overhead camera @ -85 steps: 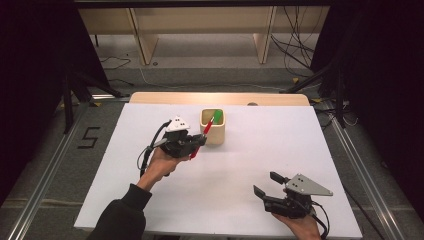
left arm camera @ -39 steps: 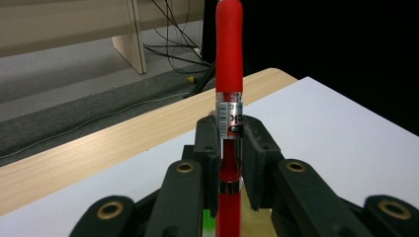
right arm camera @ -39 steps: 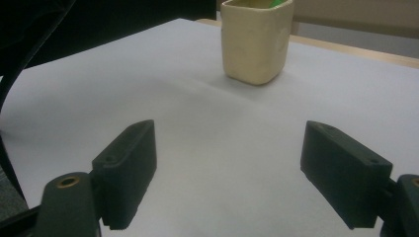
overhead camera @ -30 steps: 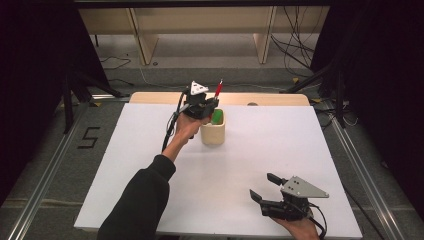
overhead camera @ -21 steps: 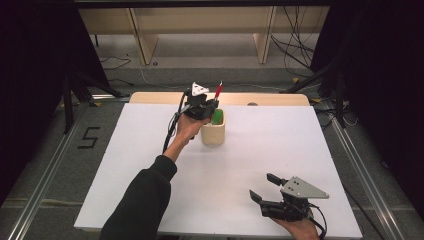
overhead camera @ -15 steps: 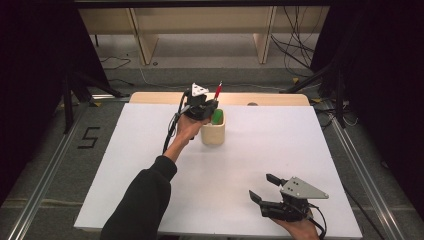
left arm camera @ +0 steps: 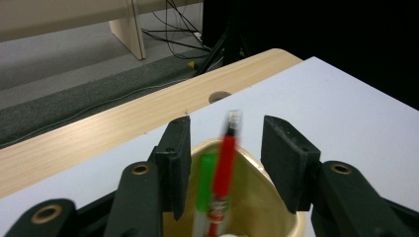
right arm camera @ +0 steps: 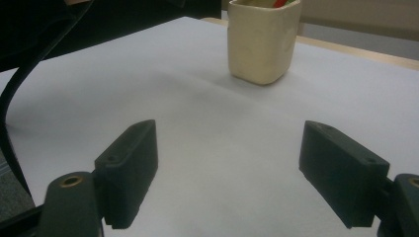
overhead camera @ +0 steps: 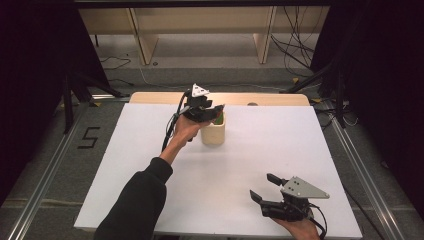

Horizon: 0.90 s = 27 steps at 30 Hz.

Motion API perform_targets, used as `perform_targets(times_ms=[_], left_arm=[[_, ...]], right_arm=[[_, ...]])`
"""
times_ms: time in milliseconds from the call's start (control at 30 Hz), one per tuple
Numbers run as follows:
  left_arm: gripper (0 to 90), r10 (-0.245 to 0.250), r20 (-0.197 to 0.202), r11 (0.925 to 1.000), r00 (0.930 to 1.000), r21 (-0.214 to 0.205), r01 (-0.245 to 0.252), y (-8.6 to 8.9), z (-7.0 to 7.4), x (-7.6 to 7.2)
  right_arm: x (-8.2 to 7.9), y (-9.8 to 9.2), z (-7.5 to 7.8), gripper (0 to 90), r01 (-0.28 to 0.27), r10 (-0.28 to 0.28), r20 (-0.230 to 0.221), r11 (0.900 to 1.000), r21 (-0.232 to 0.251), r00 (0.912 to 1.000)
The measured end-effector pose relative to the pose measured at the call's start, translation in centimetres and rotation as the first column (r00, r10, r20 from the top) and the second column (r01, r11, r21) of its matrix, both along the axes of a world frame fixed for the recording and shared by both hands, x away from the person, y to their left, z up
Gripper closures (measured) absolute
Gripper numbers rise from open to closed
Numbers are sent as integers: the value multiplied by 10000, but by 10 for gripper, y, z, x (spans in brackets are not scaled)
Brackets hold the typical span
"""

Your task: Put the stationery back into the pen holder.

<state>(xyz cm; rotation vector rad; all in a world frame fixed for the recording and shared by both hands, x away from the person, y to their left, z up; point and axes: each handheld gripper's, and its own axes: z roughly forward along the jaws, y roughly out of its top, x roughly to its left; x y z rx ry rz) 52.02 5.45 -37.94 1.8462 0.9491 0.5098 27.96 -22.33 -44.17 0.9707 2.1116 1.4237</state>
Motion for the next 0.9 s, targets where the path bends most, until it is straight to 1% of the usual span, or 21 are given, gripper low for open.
perform_targets(times_ms=[67,133,167,200,267,400,433,600,733,800,900], left_arm=[[537,-115,70,9997,9999,194,113,-1,1,-2],[506,-181,-23,9997,9998,178,181,0,3,-3],[492,-248,-72,9996,9997,105,249,2,4,-4],[477,-243,-134,9996,9996,144,245,3,5,-5],[433,-297,-353,9996,9989,3,297,6,8,-7],[392,-535,-685,9986,9962,-9,535,9,11,-13],[389,-556,-667,9985,9962,-10,556,10,12,-15],[379,-807,-771,9961,9938,-411,777,18,14,-26],[361,-1110,-936,9935,9894,-356,1081,23,13,-34],[351,-1193,-926,9923,9885,-447,1155,25,13,-39],[331,-1421,-1014,9889,9846,-588,1367,29,12,-47]], right_arm=[[0,0,0,236,21,-21,-20,10000,-2,10000],[0,0,0,235,26,-26,-9,10000,-31,10000],[0,0,0,236,19,-19,5,10000,-16,10000],[-1,0,0,236,7,-7,12,10000,15,10000],[0,0,0,236,22,-22,7,10000,8,10000],[0,0,0,236,47,-47,-21,10000,15,10000],[0,0,0,236,47,-47,-8,10000,13,10000],[0,0,0,236,27,-27,-19,10000,-7,10000],[0,1,0,236,39,-39,-53,10000,2,10000],[0,1,0,236,34,-34,-63,10000,31,10000],[0,1,0,236,32,-32,-73,10000,65,10000]])
